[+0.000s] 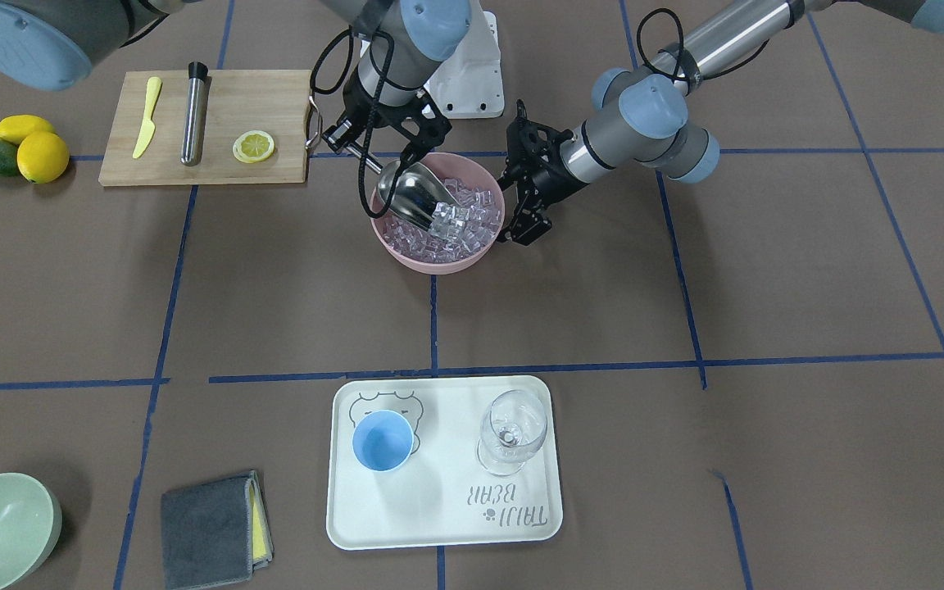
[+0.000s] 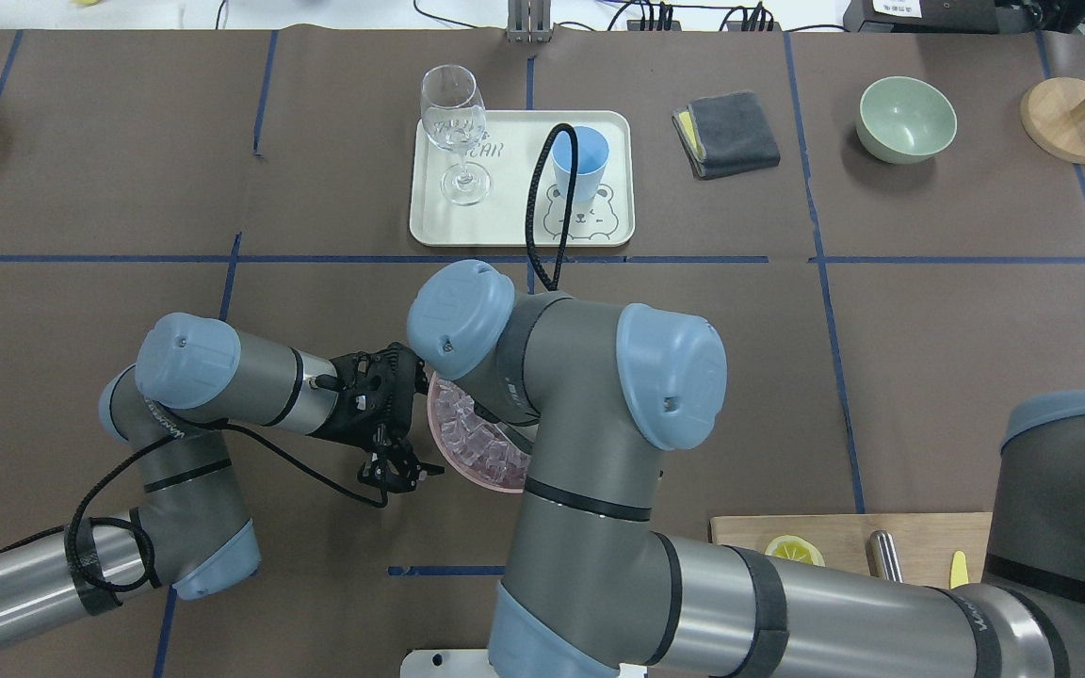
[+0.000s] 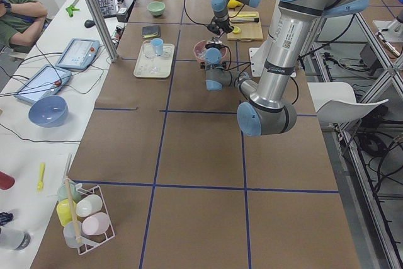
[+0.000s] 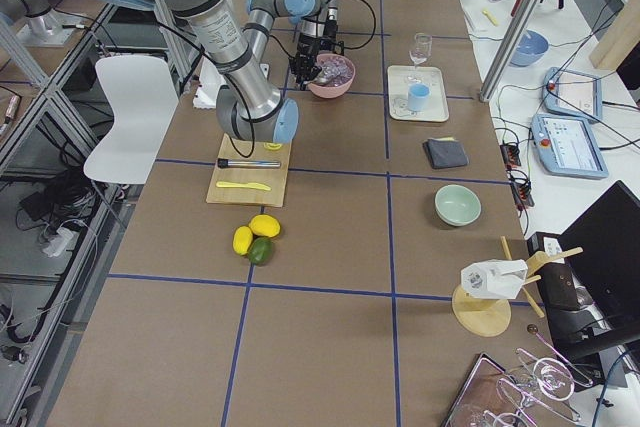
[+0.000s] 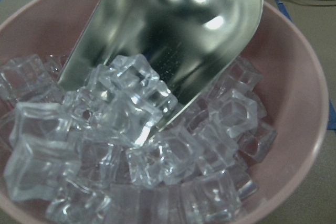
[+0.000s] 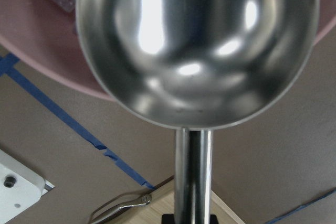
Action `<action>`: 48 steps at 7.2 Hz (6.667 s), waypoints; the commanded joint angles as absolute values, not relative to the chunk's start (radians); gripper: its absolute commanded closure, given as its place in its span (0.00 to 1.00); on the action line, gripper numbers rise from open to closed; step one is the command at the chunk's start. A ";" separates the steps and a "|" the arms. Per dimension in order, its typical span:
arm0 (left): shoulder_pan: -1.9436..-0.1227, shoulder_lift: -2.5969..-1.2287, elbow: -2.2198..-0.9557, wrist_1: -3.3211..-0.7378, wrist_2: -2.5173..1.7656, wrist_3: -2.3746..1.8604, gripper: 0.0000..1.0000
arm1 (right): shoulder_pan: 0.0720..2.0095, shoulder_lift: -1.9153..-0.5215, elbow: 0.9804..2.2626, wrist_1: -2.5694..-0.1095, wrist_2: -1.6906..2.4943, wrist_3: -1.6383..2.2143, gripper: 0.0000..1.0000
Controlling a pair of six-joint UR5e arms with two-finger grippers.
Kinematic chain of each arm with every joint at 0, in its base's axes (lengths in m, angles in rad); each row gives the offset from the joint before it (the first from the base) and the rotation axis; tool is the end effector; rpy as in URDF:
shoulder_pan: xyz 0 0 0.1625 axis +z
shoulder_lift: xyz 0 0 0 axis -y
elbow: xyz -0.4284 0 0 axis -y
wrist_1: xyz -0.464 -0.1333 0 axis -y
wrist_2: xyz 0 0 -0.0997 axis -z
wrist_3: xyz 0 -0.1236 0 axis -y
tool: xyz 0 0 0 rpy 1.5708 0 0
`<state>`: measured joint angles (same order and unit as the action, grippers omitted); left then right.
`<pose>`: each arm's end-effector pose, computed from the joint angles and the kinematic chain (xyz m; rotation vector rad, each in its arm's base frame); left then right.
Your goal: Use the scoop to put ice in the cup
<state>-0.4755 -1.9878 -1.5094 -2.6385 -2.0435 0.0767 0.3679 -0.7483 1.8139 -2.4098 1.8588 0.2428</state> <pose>0.6155 -0.4036 0.3102 1.1176 1.1092 1.2768 -0.5827 -0.3298 0.1410 -0.0218 -0.3791 -0.9817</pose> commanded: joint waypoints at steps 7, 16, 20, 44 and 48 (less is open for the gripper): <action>-0.476 -1.988 -1.509 -2.638 -2.039 0.077 0.00 | 0.448 -0.885 2.038 -2.233 1.949 0.259 1.00; -0.476 -1.991 -1.509 -2.638 -2.039 0.075 0.00 | 0.796 -0.624 1.679 -2.247 2.226 0.423 1.00; -0.476 -1.991 -1.509 -2.640 -2.039 0.074 0.00 | 0.828 -0.448 1.306 -2.247 2.244 0.404 1.00; -0.474 -1.996 -1.499 -2.638 -2.037 0.074 0.00 | 0.827 -0.287 1.158 -2.683 2.026 -0.002 1.00; -0.476 -1.994 -1.500 -2.640 -2.039 0.074 0.00 | 0.842 -0.562 1.519 -2.577 2.130 0.018 1.00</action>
<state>-0.4743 -1.9947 -1.4991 -2.6391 -2.0382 0.0736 0.8330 -0.4579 1.3741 -2.6120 2.0944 0.0064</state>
